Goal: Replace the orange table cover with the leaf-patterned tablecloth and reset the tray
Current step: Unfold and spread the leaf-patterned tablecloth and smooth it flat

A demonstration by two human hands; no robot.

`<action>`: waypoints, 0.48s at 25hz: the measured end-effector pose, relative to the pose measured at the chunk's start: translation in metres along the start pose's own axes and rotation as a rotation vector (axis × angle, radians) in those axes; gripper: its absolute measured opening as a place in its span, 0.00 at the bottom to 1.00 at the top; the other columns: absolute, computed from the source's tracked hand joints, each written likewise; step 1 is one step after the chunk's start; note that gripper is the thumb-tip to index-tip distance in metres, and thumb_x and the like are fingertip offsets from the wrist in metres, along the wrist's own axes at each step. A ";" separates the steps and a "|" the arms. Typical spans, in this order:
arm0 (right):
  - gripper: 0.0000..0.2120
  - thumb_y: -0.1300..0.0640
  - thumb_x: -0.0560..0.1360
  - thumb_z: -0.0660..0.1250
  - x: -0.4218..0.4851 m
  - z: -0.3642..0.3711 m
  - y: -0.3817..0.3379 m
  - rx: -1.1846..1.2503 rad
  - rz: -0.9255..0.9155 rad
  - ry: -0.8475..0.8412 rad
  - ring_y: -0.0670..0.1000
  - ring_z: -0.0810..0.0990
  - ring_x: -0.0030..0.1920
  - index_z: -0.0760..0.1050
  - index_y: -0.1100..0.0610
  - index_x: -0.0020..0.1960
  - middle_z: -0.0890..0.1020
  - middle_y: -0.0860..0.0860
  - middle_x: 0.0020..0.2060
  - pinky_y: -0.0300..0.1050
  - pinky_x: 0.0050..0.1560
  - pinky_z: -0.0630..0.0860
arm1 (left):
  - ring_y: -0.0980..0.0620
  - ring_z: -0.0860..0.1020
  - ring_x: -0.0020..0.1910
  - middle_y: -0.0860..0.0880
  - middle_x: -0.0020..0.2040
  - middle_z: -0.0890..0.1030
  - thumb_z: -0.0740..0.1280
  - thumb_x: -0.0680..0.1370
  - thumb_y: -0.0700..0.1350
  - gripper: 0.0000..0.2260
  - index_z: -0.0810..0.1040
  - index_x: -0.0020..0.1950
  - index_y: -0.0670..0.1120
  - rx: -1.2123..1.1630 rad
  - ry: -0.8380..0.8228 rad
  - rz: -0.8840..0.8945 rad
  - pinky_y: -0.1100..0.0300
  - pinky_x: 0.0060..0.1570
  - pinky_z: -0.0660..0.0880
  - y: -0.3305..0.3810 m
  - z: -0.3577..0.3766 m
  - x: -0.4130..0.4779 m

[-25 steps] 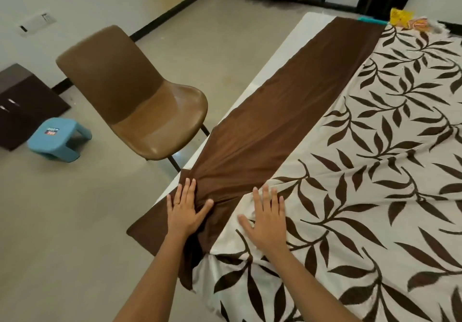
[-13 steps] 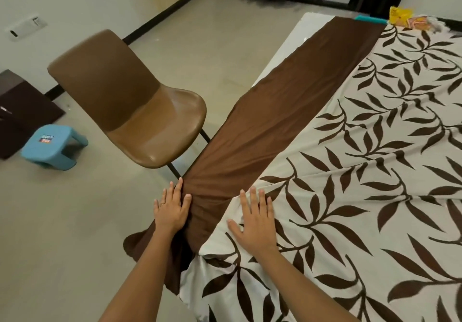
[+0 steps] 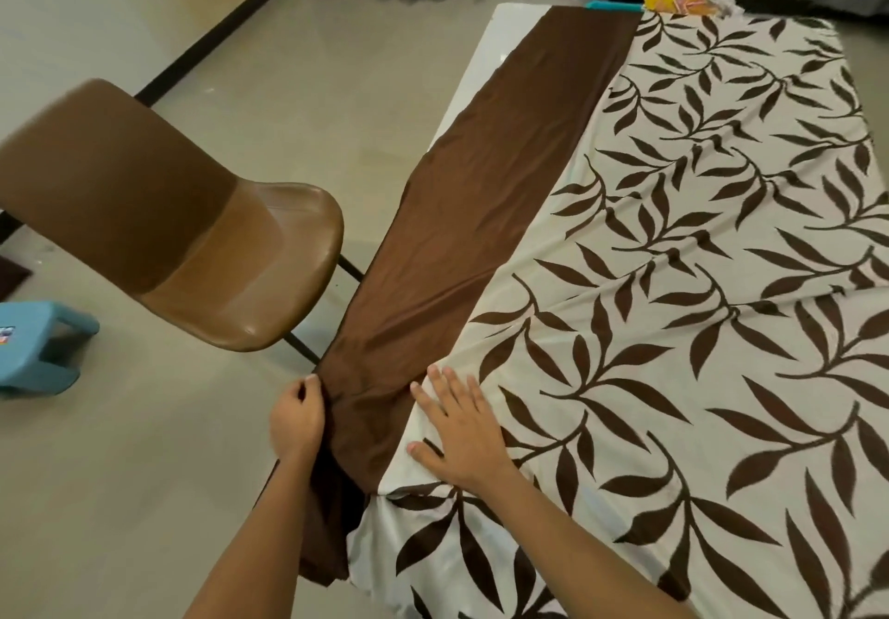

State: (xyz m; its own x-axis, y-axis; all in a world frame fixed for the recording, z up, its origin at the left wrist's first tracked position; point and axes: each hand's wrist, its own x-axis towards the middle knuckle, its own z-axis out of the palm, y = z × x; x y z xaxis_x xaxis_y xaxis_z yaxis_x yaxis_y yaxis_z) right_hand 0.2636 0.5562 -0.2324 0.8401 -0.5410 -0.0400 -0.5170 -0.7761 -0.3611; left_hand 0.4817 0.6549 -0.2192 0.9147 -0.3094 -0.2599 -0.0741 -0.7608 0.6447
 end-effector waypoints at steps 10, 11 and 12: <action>0.36 0.33 0.76 0.52 0.010 0.012 -0.035 -0.069 0.160 0.013 0.55 0.45 0.78 0.51 0.48 0.78 0.49 0.53 0.78 0.58 0.74 0.42 | 0.41 0.76 0.51 0.42 0.49 0.80 0.54 0.77 0.67 0.29 0.81 0.47 0.44 0.521 -0.196 -0.216 0.52 0.52 0.71 -0.110 -0.094 0.060; 0.36 0.33 0.76 0.51 0.010 0.013 -0.039 -0.073 0.155 -0.003 0.55 0.44 0.78 0.50 0.48 0.79 0.48 0.52 0.78 0.58 0.74 0.42 | 0.39 0.76 0.55 0.39 0.54 0.79 0.56 0.77 0.65 0.28 0.80 0.54 0.42 0.604 -0.188 -0.277 0.50 0.55 0.71 -0.120 -0.098 0.062; 0.35 0.34 0.77 0.49 0.011 0.011 -0.044 -0.061 0.134 -0.011 0.55 0.42 0.78 0.48 0.48 0.79 0.46 0.51 0.78 0.57 0.75 0.41 | 0.37 0.74 0.58 0.37 0.58 0.77 0.59 0.78 0.61 0.26 0.78 0.59 0.40 0.620 -0.137 -0.289 0.48 0.58 0.70 -0.120 -0.097 0.063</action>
State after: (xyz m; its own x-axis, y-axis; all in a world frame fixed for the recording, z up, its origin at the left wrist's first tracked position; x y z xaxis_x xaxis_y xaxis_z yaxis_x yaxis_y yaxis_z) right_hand 0.2972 0.5881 -0.2273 0.7643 -0.6378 -0.0945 -0.6335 -0.7156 -0.2942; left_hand 0.5866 0.7821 -0.2434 0.8765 -0.0837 -0.4740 -0.0858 -0.9962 0.0171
